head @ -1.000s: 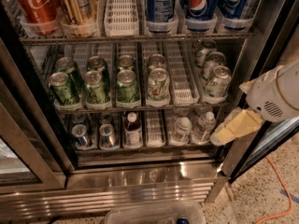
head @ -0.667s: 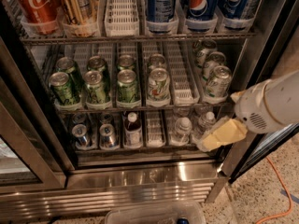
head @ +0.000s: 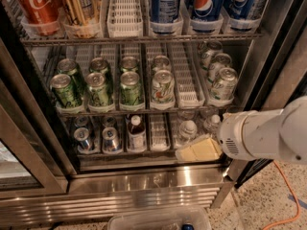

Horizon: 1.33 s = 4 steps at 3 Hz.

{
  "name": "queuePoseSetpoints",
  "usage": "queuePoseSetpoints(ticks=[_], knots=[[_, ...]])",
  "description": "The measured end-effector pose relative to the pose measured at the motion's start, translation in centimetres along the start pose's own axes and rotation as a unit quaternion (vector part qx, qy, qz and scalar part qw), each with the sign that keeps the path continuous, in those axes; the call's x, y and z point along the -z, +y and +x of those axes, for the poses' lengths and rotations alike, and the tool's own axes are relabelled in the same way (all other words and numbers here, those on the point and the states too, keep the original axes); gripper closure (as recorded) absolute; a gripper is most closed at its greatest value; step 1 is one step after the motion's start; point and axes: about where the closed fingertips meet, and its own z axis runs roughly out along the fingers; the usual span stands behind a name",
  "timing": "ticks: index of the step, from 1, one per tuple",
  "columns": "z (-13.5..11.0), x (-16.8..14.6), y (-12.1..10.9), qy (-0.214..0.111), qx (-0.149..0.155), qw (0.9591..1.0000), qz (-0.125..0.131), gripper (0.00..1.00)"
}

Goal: Pick 7up can from middle shelf of fridge

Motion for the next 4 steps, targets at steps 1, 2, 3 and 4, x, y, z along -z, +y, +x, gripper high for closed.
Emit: queuePoseSetpoints(ticks=[1, 2, 3, 4], knots=[[0.0, -2.3, -0.8, -0.020, -0.031, 0.9986, 0.038, 0.00], [0.3, -3.3, -2.9, -0.032, -0.050, 0.9949, 0.082, 0.00], [1.2, -3.1, -5.7, -0.025, -0.065, 0.9893, 0.128, 0.00], [1.2, -3.1, -5.7, -0.025, -0.066, 0.9893, 0.128, 0.00]])
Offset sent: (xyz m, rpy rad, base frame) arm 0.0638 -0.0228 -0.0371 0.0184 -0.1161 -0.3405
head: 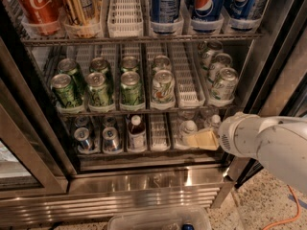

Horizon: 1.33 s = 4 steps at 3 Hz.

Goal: Pick 7up can from middle shelf of fridge

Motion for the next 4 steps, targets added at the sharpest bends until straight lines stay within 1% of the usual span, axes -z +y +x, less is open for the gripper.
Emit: queuePoseSetpoints(ticks=[1, 2, 3, 4], knots=[[-0.4, -0.9, 0.4, -0.018, -0.029, 0.9994, -0.011, 0.00], [-1.6, -1.5, 0.1, -0.055, -0.055, 0.9970, -0.004, 0.00], [-2.9, -0.9, -2.1, -0.098, -0.073, 0.9923, 0.019, 0.00], [-3.2, 1.0, -5.2, -0.133, -0.080, 0.9866, 0.051, 0.00]])
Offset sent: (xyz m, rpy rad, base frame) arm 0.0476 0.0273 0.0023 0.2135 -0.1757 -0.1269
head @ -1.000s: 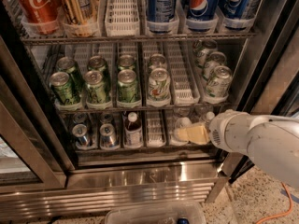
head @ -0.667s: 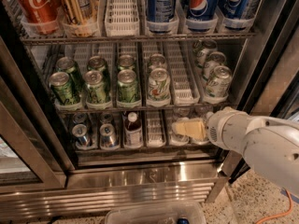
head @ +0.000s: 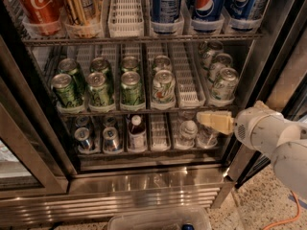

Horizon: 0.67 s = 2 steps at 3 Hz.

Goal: Pick 7up can from middle shelf of fridge

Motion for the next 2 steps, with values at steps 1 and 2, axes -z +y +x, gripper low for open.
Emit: queuePoseSetpoints(ticks=[1, 2], knots=[[0.2, 0.4, -1.2, -0.022, -0.017, 0.9995, 0.014, 0.00], [0.9, -0.7, -0.1, -0.038, -0.024, 0.9989, 0.014, 0.00]])
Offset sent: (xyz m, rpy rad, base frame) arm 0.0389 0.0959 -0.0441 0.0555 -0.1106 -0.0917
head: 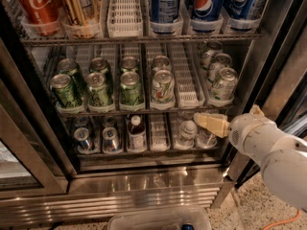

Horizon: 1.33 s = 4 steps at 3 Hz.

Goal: Pick 7up can from middle shelf of fridge

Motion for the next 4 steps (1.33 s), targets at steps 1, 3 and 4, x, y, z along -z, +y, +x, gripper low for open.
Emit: queuePoseSetpoints(ticks=[1, 3, 4], knots=[[-0.1, -2.0, 3.6, -0.022, 0.002, 0.9997, -0.011, 0.00], [-0.5, -2.1, 3.2, -0.027, -0.014, 0.9995, 0.002, 0.00], [0.0, -2.5, 5.1, -0.048, -0.013, 0.9988, -0.004, 0.00]])
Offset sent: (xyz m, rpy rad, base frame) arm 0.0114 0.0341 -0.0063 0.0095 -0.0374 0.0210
